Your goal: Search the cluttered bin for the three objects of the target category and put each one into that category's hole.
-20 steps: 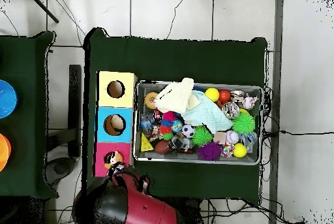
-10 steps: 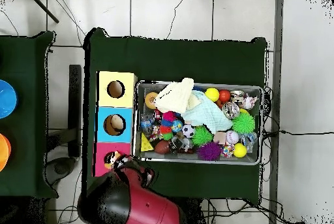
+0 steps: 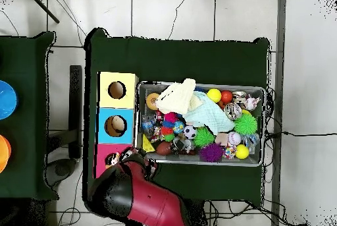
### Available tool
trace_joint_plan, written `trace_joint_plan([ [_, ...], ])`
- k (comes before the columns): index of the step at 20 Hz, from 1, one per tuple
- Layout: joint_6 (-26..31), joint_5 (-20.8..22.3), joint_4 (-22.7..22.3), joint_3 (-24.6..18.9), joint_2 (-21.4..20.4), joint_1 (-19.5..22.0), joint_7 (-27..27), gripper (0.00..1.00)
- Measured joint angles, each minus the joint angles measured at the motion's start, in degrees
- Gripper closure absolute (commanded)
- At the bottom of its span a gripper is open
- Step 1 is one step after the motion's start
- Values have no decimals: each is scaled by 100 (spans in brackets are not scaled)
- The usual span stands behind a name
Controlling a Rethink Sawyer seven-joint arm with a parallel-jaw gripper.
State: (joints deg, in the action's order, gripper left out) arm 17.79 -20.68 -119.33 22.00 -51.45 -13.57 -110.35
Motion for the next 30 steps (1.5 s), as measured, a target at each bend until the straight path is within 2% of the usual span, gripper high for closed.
trace_joint_plan([
  [8, -39, 0, -7, -148, 199, -33, 0, 100],
  [30, -131, -162, -27, -508, 312, -237, 0, 100],
])
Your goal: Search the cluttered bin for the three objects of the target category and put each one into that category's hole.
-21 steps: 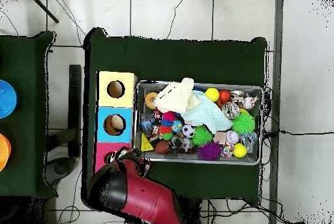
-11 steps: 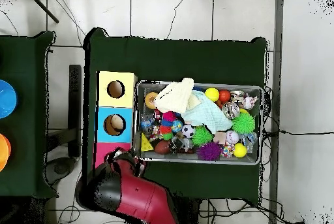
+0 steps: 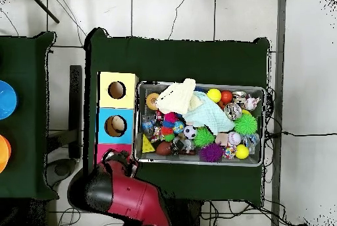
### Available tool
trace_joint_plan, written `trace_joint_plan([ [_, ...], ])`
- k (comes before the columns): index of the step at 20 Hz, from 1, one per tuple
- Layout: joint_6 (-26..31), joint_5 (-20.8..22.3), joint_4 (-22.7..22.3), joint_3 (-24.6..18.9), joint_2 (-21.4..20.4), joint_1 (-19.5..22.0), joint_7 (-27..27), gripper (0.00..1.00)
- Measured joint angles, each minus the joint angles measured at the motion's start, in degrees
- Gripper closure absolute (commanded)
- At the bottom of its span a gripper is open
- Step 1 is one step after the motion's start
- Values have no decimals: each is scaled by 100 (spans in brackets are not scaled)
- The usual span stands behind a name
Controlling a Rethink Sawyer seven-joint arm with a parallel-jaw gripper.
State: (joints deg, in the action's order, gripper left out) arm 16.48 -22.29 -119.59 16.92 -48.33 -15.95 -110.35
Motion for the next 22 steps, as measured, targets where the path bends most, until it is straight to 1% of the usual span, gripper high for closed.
trace_joint_plan([
  [14, -425, -146, -9, -248, 442, -11, 0, 100],
  [22, -454, -182, -10, -290, 573, -38, 0, 100],
])
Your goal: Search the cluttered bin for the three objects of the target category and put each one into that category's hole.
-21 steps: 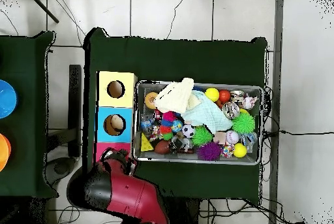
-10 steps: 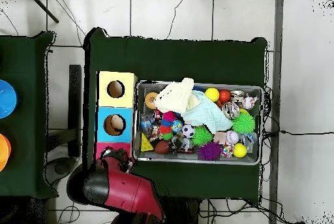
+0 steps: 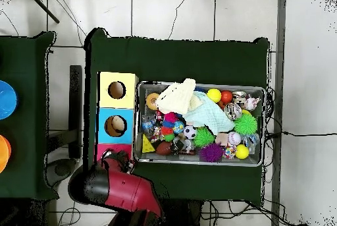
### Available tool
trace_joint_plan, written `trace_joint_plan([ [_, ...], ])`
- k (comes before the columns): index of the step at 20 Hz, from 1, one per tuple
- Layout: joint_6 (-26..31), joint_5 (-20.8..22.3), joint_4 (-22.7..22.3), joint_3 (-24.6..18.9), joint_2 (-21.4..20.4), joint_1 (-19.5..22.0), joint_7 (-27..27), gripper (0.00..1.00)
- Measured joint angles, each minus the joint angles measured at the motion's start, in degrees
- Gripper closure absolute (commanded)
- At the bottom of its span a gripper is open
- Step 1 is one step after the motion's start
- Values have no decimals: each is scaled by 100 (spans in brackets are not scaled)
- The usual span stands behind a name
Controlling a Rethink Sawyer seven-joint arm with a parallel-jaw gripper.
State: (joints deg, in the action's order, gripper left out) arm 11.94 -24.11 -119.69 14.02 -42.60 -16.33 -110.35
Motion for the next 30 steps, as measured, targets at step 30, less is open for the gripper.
trace_joint_plan([
  [30, 0, -50, -17, -37, -179, -70, 0, 100],
])
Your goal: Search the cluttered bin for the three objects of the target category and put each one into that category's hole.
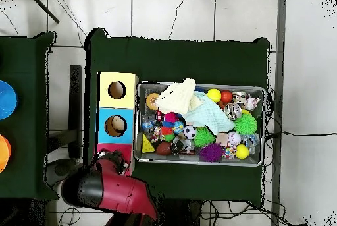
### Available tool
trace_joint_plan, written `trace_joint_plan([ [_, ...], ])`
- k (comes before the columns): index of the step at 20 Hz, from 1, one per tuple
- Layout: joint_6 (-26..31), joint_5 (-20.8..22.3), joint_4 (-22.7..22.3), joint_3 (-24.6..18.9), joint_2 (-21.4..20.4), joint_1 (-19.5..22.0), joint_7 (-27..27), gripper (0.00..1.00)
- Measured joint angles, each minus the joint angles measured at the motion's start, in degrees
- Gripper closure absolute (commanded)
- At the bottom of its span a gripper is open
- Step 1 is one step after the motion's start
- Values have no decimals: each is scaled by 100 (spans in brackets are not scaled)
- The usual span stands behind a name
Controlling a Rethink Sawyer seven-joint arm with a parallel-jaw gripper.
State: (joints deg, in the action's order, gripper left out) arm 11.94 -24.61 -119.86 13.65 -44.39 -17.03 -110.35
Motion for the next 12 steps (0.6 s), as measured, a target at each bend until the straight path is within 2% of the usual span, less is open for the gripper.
trace_joint_plan([
  [7, 0, 0, -53, -12, -21, 325, 0, 100],
  [12, 8, 0, -123, -9, -146, 407, 0, 100],
])
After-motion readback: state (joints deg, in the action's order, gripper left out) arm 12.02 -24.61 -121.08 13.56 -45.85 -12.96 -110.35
